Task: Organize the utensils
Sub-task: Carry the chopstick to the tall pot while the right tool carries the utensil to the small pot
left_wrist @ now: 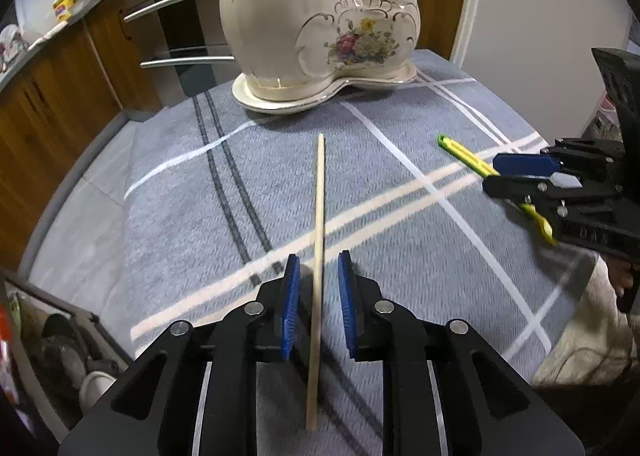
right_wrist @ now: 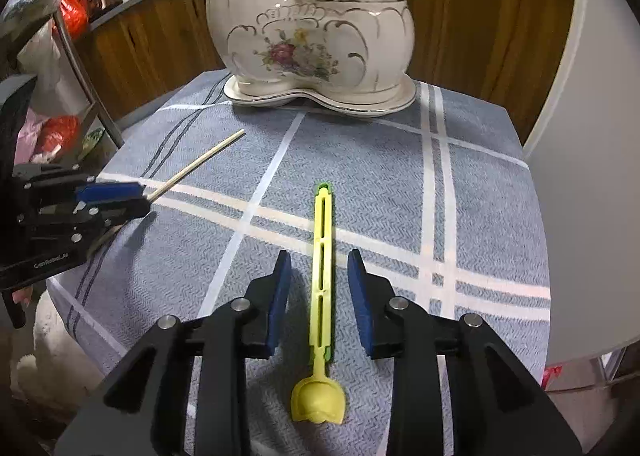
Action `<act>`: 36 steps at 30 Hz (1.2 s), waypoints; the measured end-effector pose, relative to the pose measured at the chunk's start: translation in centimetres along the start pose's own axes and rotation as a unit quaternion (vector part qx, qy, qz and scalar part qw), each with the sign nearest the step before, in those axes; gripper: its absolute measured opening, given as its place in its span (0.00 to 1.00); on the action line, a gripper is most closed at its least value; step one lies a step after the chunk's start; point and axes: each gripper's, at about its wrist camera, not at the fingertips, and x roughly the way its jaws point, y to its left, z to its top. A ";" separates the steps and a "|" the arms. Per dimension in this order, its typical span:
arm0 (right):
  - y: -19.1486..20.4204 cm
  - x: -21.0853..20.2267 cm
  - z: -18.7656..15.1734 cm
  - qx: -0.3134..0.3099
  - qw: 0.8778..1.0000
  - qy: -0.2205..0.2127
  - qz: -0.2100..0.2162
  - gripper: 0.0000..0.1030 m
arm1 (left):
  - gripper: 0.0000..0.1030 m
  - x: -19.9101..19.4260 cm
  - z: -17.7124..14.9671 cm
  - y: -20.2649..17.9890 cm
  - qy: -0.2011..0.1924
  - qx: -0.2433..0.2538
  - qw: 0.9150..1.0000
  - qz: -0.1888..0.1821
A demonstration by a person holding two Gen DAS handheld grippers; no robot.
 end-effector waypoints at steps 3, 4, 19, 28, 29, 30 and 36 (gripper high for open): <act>0.0 0.3 0.5 -0.003 1.000 0.003 -0.002 0.29 | 0.20 0.5 0.5 -0.4 -0.003 0.005 1.000 0.009; -0.1 0.4 0.6 -0.004 1.000 0.004 0.000 0.28 | 0.20 0.7 0.7 -0.4 -0.005 0.005 1.000 0.012; -0.1 -2.0 2.3 -0.004 0.997 -0.077 0.018 0.10 | 0.05 -0.6 1.1 1.3 -0.061 -0.003 0.998 -0.029; -0.9 -5.5 5.5 0.016 0.978 -0.205 0.020 0.09 | 0.05 -6.1 2.2 3.4 -0.164 0.002 0.978 -0.131; -1.1 -5.8 5.9 0.018 0.977 -0.214 0.017 0.09 | 0.05 -6.7 2.9 3.7 -0.177 -0.001 0.975 -0.133; -1.2 -6.1 6.6 0.020 0.975 -0.223 0.015 0.09 | 0.05 -6.9 3.4 3.9 -0.186 -0.003 0.973 -0.135; -1.9 -7.6 10.8 0.038 0.958 -0.284 0.005 0.09 | 0.05 -9.0 8.4 5.1 -0.275 -0.013 0.954 -0.121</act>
